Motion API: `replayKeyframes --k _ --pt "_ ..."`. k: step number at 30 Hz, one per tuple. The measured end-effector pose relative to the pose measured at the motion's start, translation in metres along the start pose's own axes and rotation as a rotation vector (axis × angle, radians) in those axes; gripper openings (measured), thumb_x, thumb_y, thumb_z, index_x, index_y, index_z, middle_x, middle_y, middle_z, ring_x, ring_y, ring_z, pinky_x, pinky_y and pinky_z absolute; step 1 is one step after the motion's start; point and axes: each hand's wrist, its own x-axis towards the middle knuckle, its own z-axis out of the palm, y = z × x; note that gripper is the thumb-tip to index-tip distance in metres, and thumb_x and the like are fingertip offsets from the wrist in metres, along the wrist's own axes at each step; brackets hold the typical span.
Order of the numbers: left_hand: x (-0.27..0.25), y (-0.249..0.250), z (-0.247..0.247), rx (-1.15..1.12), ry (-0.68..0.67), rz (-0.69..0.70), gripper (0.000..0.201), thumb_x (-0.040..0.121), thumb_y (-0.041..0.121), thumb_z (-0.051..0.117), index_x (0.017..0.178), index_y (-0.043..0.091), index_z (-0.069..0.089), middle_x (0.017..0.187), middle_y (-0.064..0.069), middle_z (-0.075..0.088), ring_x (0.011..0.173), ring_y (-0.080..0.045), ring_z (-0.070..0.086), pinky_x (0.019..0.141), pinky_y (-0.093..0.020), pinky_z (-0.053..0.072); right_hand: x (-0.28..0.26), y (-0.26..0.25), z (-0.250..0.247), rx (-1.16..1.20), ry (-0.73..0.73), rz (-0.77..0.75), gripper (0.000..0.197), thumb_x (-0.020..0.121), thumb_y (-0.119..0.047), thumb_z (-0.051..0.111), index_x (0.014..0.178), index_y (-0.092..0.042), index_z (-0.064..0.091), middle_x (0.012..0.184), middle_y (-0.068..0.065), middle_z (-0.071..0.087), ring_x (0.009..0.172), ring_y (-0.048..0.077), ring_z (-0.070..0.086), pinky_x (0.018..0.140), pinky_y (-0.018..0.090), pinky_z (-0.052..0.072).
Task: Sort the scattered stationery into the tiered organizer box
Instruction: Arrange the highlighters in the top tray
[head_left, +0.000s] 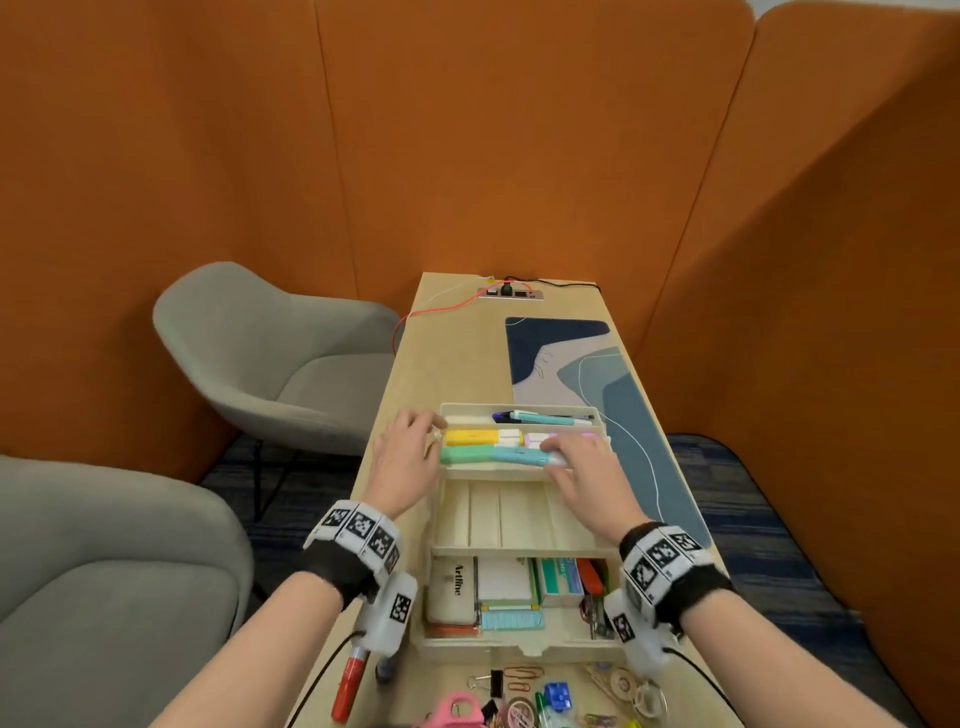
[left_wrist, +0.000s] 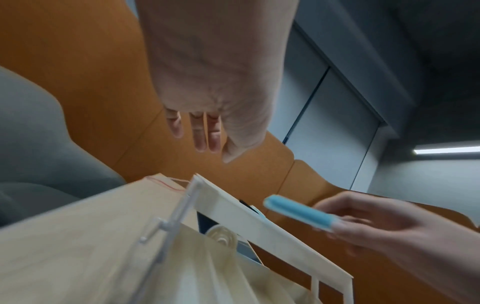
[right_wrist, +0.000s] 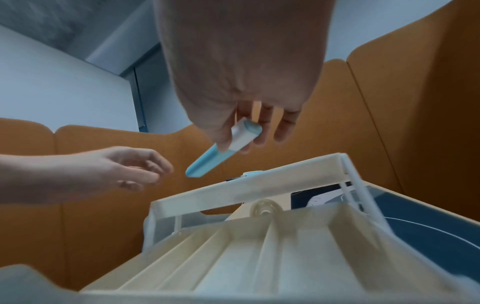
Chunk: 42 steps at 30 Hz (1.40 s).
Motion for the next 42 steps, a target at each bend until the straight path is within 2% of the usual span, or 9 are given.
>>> replayKeyframes --k 6,12,19,23,26,30,33,37,42 --pt "-0.032 -0.029 -0.019 0.030 -0.007 -0.019 0.023 0.093 0.016 0.049 0.111 0.028 0.056 0.102 0.010 0.045 0.104 -0.012 0.048 0.088 -0.033 0.035 0.044 -0.016 0.022 -0.026 -0.225 0.021 0.025 0.088 -0.015 0.053 0.109 -0.024 0.062 0.117 -0.003 0.062 0.113 0.020 0.048 0.097 0.039 0.041" --pt "-0.028 -0.006 -0.008 0.108 -0.107 0.132 0.023 0.097 0.023 0.047 0.118 0.026 0.056 0.114 0.009 0.050 0.106 -0.011 0.046 0.087 -0.028 0.034 0.046 -0.025 0.044 -0.009 -0.275 0.001 0.030 0.089 -0.005 0.048 0.112 -0.017 0.064 0.125 0.007 0.048 0.118 0.023 0.046 0.102 0.033 0.036" --pt "-0.021 0.013 0.018 0.435 -0.356 0.192 0.044 0.100 0.044 0.030 0.141 0.029 0.036 0.144 0.003 0.039 0.136 -0.017 0.029 0.115 -0.052 0.013 -0.007 -0.025 0.036 0.037 -0.036 0.023 0.036 0.087 -0.002 0.047 0.118 -0.017 0.059 0.121 0.005 0.047 0.115 0.020 0.046 0.102 0.034 0.039" --pt "-0.032 0.011 0.011 0.395 -0.296 0.198 0.048 0.099 0.045 0.032 0.144 0.027 0.032 0.151 0.000 0.030 0.143 -0.019 0.020 0.117 -0.053 0.008 -0.083 -0.027 0.032 0.132 -0.010 0.076 0.033 0.090 -0.004 0.048 0.115 -0.023 0.058 0.117 -0.007 0.041 0.112 0.005 0.042 0.100 0.021 0.035" --pt "-0.062 0.008 0.002 0.125 -0.116 0.173 0.042 0.098 0.037 0.039 0.138 0.023 0.043 0.141 0.001 0.042 0.133 -0.015 0.034 0.113 -0.042 0.025 -0.141 -0.021 0.039 0.170 -0.069 0.137 0.032 0.091 -0.005 0.048 0.114 -0.026 0.058 0.115 -0.013 0.041 0.108 -0.005 0.040 0.095 0.010 0.031" --pt "-0.139 0.002 0.003 -0.117 0.012 0.078 0.023 0.097 0.024 0.045 0.116 0.024 0.057 0.111 0.014 0.052 0.105 0.000 0.044 0.092 -0.016 0.035 -0.201 0.006 0.053 0.147 -0.045 0.272 0.031 0.086 0.000 0.057 0.104 -0.024 0.064 0.106 -0.010 0.047 0.101 0.004 0.048 0.091 0.023 0.043" --pt "-0.195 -0.012 0.017 -0.121 -0.124 0.009 0.012 0.097 0.025 0.049 0.102 0.029 0.059 0.097 0.020 0.053 0.093 0.009 0.045 0.080 -0.010 0.036 -0.232 0.025 0.058 0.121 0.012 0.349 0.039 0.079 0.009 0.060 0.094 -0.027 0.066 0.091 -0.011 0.047 0.090 0.012 0.053 0.077 0.017 0.038" --pt "-0.236 -0.021 0.029 -0.106 -0.342 -0.073 0.015 0.097 0.033 0.046 0.091 0.030 0.059 0.087 0.018 0.058 0.080 0.004 0.053 0.075 -0.021 0.047 -0.256 0.027 0.062 0.168 0.015 0.463 0.049 0.082 0.006 0.059 0.081 -0.043 0.054 0.082 -0.009 0.049 0.074 0.012 0.055 0.067 0.020 0.036" --pt "-0.248 -0.004 0.034 -0.103 -0.516 -0.052 0.018 0.097 0.036 0.047 0.091 0.025 0.060 0.090 0.018 0.057 0.080 0.002 0.051 0.071 -0.014 0.040 -0.256 -0.008 0.068 0.111 -0.220 0.331 0.025 0.090 -0.037 0.056 0.112 -0.041 0.045 0.107 -0.020 0.044 0.103 0.002 0.044 0.086 0.016 0.037"
